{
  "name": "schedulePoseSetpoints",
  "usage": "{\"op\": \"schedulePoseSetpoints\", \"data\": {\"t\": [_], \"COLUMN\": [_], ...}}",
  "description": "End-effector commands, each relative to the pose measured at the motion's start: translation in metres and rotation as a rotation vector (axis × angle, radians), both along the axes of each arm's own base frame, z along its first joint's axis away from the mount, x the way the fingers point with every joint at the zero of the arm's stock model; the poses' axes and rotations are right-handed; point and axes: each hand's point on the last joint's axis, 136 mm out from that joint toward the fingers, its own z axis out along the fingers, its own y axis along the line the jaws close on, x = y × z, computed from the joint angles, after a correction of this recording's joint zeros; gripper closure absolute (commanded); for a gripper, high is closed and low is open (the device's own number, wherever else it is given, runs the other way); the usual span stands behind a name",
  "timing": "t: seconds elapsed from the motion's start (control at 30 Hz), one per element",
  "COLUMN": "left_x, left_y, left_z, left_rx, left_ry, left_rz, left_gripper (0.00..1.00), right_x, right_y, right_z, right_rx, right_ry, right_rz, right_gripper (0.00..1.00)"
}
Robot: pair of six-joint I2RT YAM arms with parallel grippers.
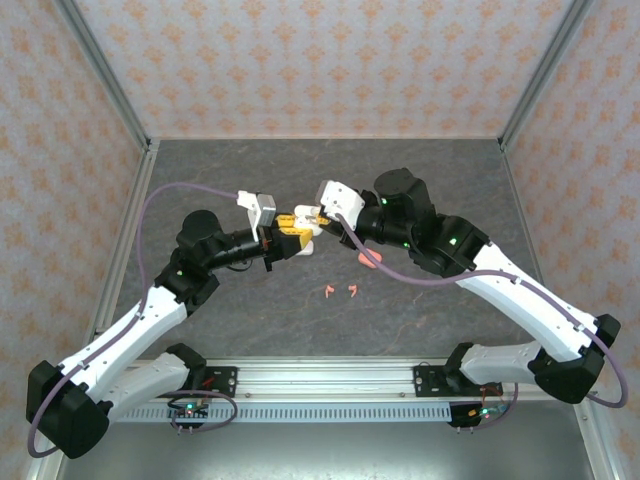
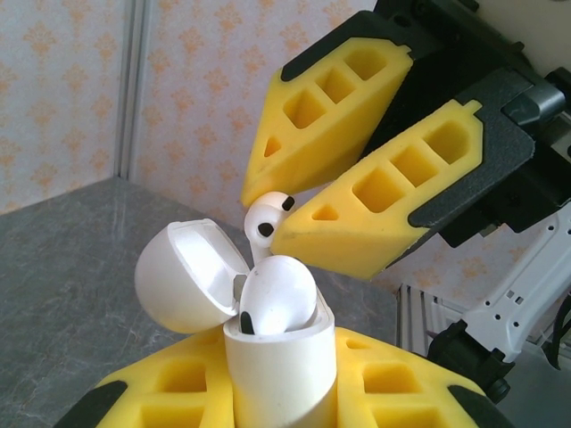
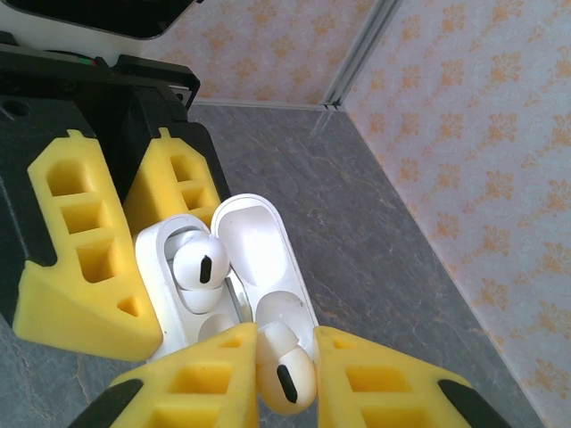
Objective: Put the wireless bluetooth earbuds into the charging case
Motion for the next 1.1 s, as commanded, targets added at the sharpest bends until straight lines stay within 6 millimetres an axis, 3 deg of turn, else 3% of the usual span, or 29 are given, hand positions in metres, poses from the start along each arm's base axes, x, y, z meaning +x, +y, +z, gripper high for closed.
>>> {"op": "schedulePoseSetpoints", "data": {"t": [0.0, 0.3, 0.63, 0.9, 1.07], "left_x": [-0.008, -0.008, -0.010, -0.010, -0.010], "left_y": [-0.002, -0.003, -0.003, -0.005, -0.005], "left_z": [0.025, 0.026, 0.026, 0.024, 0.023], "left_rx": [-0.028, -0.030, -0.028, -0.024, -0.022], "left_ry": [-0.100, -0.107, -0.115, -0.117, -0.116], "left_rz": [-0.026, -0.029, -0.034, -0.039, -0.035], "left_gripper": [1.00, 1.00, 1.00, 1.00, 1.00], "right_x": [-0.011, -0.025, -0.027, -0.021, -0.017], "right_y": [0.002, 0.005, 0.007, 0.001, -0.008], "right_z": [0.006, 0.005, 0.008, 0.027, 0.050], "right_rx": [0.003, 0.025, 0.051, 0.089, 0.151], "right_ry": [0.003, 0.096, 0.139, 0.124, 0.093], "right_rz": [0.046, 0.094, 0.097, 0.063, 0.018], "right_gripper": [0.81, 0.78, 0.70, 0.58, 0.44]}}
